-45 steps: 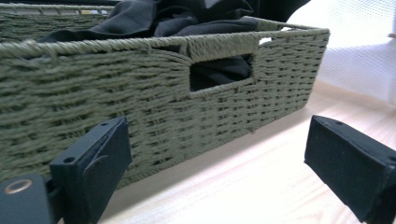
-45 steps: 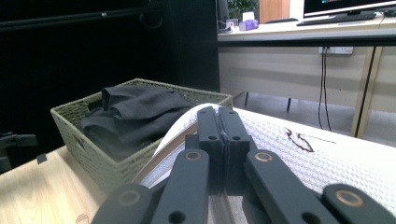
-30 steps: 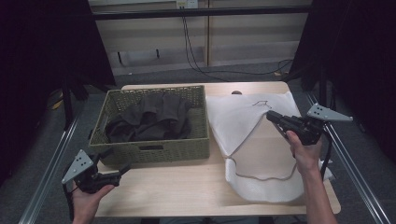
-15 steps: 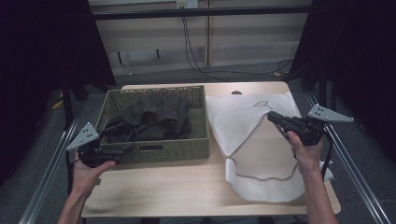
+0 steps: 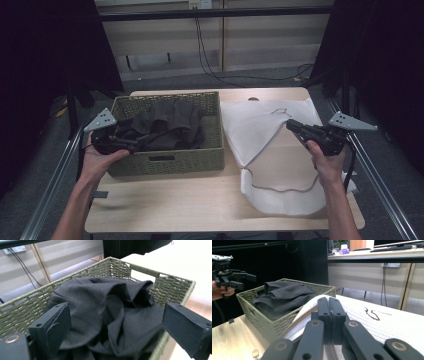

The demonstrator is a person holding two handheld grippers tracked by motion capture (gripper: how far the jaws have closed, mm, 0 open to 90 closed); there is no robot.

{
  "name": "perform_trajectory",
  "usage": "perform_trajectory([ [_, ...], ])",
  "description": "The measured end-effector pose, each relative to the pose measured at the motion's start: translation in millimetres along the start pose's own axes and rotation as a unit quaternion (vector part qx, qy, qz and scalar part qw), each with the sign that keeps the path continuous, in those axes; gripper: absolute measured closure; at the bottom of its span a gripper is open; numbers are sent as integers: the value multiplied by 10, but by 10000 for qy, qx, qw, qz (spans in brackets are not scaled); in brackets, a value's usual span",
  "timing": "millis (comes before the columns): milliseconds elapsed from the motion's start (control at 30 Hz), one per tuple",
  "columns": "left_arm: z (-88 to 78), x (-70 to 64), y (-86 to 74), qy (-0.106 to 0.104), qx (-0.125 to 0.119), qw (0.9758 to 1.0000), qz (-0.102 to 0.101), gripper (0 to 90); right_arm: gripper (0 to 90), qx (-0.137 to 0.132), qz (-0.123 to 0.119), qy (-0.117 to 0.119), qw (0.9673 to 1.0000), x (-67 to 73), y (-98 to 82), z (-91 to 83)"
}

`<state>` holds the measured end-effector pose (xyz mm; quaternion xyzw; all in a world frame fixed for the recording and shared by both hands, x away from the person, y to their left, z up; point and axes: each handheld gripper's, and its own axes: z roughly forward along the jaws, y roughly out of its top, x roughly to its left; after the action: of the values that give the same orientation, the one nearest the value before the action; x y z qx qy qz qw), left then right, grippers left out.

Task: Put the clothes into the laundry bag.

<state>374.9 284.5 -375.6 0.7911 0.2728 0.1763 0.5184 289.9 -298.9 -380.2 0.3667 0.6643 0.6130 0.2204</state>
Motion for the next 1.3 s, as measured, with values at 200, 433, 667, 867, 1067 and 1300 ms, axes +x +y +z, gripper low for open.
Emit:
perform_trajectory([
  [200, 168, 69, 79, -60, 210, 9997, 139, 77, 894, 6, 16, 4, 10000, -1, -1, 0],
  [433, 480, 193, 99, -160, 670, 9974, 217, 54, 894, 52, -15, 0, 10000, -13, -9, 12],
  [667, 680, 294, 60, -368, 816, 9960, 16, 33, 894, 71, -6, 13, 10000, -24, -27, 38],
  [867, 897, 254, 25, -664, 1343, 9886, 135, 28, 893, 101, 13, 16, 9999, -35, -43, 47],
  [1067, 964, 285, -32, -732, 1573, 9848, 107, 12, 894, 140, 15, 20, 9999, -33, -54, 62],
  [1300, 961, 313, -59, -714, 1883, 9787, 405, 9, 893, 187, -13, 34, 9998, -36, -62, 70],
])
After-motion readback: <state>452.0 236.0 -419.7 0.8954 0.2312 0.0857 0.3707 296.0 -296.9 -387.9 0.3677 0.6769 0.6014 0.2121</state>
